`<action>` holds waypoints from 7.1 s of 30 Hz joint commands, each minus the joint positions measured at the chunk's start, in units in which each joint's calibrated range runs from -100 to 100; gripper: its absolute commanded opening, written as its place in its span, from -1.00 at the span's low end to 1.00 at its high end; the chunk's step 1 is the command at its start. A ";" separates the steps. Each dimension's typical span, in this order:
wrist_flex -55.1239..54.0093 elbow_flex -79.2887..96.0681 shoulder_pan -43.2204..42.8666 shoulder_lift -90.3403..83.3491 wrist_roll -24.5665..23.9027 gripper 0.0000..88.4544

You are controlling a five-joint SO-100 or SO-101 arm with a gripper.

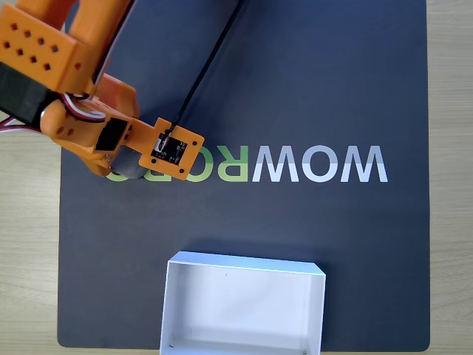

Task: Grab the usb to bin

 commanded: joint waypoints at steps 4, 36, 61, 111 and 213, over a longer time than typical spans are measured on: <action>-0.02 -2.02 -0.26 -2.69 0.14 -0.64; -2.37 1.05 -26.02 -51.10 -1.02 -0.64; -3.94 27.97 -37.21 -82.04 -2.55 -0.64; -25.07 -30.84 -26.18 3.76 -2.44 -0.54; -11.36 112.88 -35.36 -144.78 2.66 -0.98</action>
